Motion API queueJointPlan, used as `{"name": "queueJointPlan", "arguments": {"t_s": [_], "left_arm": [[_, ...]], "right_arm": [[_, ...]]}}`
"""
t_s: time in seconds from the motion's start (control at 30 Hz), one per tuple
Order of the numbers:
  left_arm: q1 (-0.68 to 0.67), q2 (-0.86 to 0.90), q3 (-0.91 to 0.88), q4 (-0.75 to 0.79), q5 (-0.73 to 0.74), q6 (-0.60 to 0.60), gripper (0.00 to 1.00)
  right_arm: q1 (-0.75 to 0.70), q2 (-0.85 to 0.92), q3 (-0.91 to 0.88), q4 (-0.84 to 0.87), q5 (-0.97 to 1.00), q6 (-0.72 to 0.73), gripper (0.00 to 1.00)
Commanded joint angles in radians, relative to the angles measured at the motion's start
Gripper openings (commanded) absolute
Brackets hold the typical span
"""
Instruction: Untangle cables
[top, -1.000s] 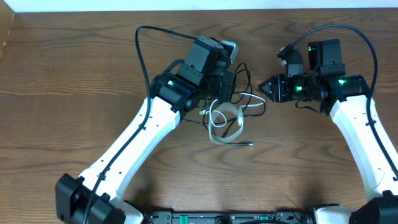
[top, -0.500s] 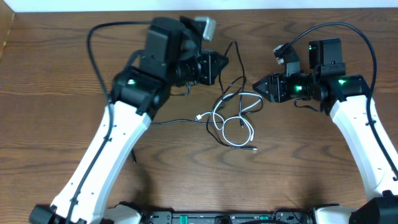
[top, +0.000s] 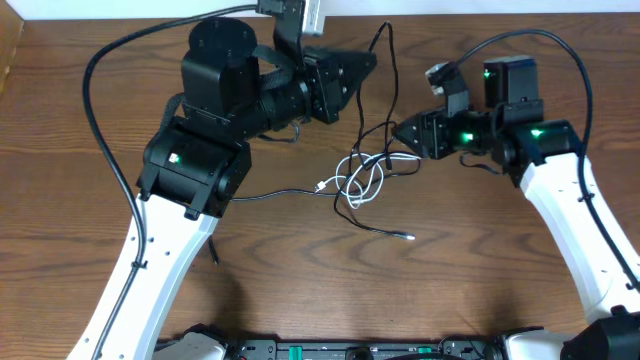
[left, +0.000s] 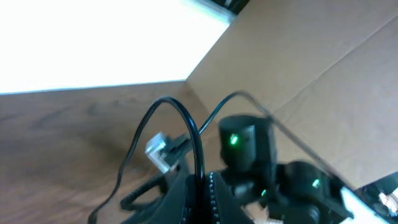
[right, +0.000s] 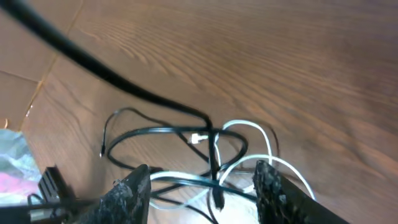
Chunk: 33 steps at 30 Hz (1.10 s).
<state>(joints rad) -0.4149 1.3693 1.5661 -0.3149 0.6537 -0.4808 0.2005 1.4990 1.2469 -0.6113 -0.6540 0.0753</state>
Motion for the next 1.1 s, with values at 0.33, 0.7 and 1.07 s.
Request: {"name": "queueJointPlan", "arguments": {"t_s": [0.33,0.7,1.07], "left_arm": [[0.006,-0.131,0.025,0.168,0.020,-0.101,0.07],[0.073,-0.160,0.030,0.249,0.013,-0.136,0.08],[0.176,-0.142,0.030,0.297,-0.076,-0.154,0.07]], "right_arm": [[0.076,0.182,0.008,0.185,0.041,0.254,0.50],[0.049,0.221,0.008,0.056,0.275,0.346,0.55],[-0.072,0.134,0.064,-0.104,0.147,0.027,0.73]]}}
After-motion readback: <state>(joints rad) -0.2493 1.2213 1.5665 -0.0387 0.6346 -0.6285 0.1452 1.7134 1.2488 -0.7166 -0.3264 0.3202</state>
